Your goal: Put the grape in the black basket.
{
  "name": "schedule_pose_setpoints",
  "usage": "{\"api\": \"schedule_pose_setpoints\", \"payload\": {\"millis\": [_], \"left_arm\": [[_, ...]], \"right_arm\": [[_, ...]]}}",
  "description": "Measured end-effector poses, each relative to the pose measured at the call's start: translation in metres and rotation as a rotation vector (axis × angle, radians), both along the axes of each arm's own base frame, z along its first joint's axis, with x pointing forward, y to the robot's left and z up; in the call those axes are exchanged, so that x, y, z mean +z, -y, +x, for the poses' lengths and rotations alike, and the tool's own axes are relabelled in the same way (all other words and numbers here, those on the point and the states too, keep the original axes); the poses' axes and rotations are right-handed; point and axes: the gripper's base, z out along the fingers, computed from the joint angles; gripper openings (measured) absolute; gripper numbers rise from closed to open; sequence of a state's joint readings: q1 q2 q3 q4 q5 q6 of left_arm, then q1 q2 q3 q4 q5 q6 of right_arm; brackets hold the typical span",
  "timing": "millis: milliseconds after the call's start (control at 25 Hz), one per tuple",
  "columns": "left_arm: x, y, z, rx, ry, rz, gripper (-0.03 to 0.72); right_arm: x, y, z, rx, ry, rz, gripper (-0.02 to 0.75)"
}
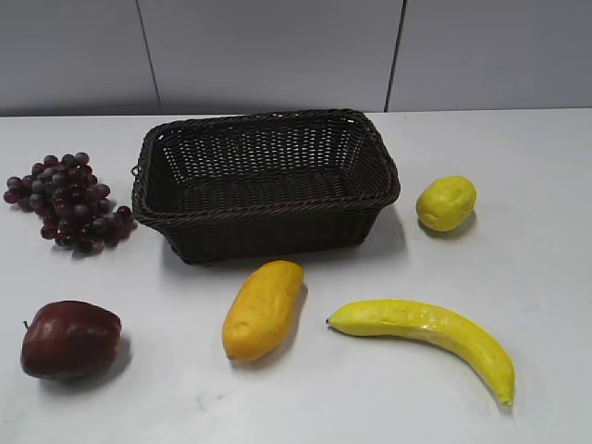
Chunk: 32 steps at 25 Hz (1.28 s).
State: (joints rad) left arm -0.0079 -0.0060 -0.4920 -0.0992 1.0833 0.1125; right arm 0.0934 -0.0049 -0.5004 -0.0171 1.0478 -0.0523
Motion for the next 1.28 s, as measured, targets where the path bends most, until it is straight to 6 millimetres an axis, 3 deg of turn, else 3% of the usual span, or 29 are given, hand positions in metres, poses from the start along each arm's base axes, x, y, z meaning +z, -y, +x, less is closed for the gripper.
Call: {"api": "schedule_pose_setpoints", "payload": {"millis": [320,440,560,880,1280], "left_arm": [[0.000,0.000,0.000,-0.003,0.003,-0.005,0.460],[0.001,0.002,0.002,-0.011,-0.009,-0.017,0.460],[0.001,0.003,0.017,-0.019,-0.104,-0.032,0.445],[0.015,0.007,0.091,-0.009,-0.278,-0.101,0.437],[-0.006,0.005,0.196,0.034,-0.399,-0.104,0.437]], "right_arm": [[0.000,0.000,0.000,0.000,0.000,0.000,0.501],[0.000,0.000,0.000,0.000,0.000,0.000,0.501],[0.000,0.000,0.000,0.000,0.000,0.000,0.501],[0.000,0.000,0.000,0.000,0.001,0.000,0.501],[0.000,0.000,0.000,0.000,0.001,0.000,0.500]]}}
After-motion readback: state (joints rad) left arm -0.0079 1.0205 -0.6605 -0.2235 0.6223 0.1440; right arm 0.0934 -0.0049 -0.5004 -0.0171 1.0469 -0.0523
